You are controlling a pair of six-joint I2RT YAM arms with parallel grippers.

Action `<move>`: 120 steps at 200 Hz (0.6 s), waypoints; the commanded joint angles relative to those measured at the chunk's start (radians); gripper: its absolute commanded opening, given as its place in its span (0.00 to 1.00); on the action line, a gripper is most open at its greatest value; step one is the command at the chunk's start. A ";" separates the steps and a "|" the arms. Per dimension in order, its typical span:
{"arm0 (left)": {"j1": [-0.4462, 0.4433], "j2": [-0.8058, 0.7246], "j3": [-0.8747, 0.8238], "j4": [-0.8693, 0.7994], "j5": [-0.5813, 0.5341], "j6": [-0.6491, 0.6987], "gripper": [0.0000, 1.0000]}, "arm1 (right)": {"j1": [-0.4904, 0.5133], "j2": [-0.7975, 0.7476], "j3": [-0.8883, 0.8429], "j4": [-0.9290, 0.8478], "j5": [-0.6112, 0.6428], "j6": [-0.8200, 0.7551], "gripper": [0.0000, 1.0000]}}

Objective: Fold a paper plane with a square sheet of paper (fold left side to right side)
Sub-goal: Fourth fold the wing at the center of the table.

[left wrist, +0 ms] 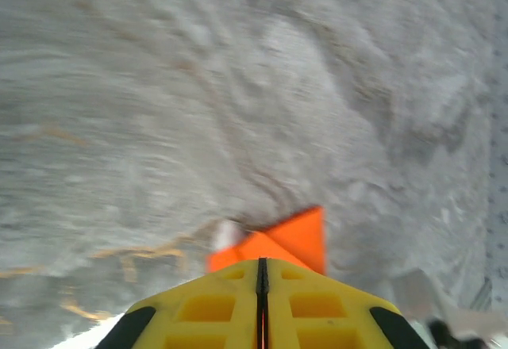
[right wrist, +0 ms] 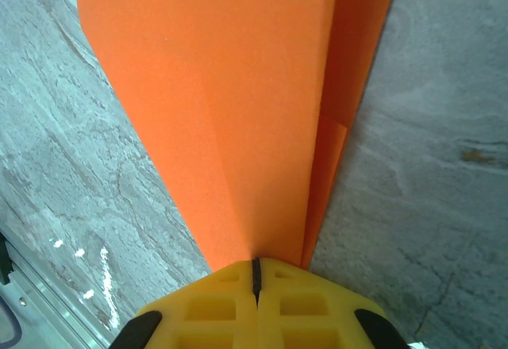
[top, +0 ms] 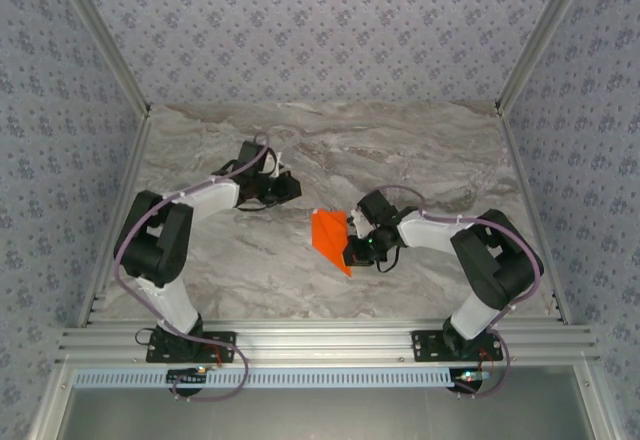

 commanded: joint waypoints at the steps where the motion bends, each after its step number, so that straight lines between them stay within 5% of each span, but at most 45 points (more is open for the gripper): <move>1: -0.096 0.006 -0.021 0.042 0.016 -0.011 0.10 | 0.003 0.049 -0.061 -0.208 0.172 -0.005 0.00; 45: -0.206 0.149 0.027 0.091 0.023 -0.041 0.10 | 0.001 0.047 -0.054 -0.215 0.173 -0.005 0.00; 120: -0.210 0.253 0.039 0.043 -0.066 -0.017 0.09 | -0.007 -0.012 -0.064 -0.256 0.186 -0.026 0.00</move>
